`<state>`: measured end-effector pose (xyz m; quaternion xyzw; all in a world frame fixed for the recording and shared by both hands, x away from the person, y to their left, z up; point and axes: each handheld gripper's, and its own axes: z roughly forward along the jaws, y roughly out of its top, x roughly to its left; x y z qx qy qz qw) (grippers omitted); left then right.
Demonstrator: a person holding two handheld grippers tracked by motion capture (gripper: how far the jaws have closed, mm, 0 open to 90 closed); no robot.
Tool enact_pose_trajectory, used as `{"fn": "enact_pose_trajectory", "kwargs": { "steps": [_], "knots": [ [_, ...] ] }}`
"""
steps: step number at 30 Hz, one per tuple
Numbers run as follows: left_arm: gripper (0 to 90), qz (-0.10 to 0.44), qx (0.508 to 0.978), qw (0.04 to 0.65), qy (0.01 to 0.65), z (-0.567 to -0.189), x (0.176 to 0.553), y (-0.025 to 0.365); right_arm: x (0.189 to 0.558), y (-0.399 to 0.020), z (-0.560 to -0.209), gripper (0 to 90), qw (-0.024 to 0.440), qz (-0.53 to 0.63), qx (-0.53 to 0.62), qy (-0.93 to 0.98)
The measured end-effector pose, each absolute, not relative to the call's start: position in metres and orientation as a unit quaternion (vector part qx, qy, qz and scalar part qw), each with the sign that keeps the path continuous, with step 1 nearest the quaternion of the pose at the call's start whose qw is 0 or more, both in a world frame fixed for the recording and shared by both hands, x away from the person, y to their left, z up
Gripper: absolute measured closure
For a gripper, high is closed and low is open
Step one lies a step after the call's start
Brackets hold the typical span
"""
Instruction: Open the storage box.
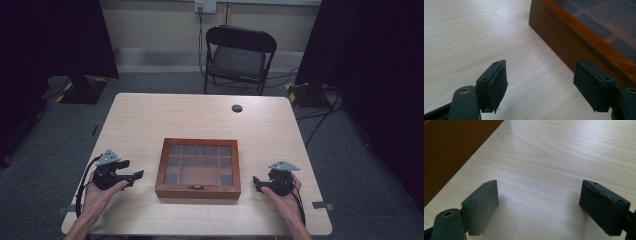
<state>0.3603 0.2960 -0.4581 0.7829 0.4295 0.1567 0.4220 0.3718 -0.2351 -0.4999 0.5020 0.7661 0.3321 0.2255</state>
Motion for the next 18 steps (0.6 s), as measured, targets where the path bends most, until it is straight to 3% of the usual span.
{"fn": "enact_pose_trajectory", "kwargs": {
  "steps": [18],
  "knots": [
    [35.3,0.133,0.813,0.439,0.359,-0.427,0.362,0.258,0.373,-0.235,-0.500,14.8,0.225,0.333,0.499,0.767]
  ]
}}
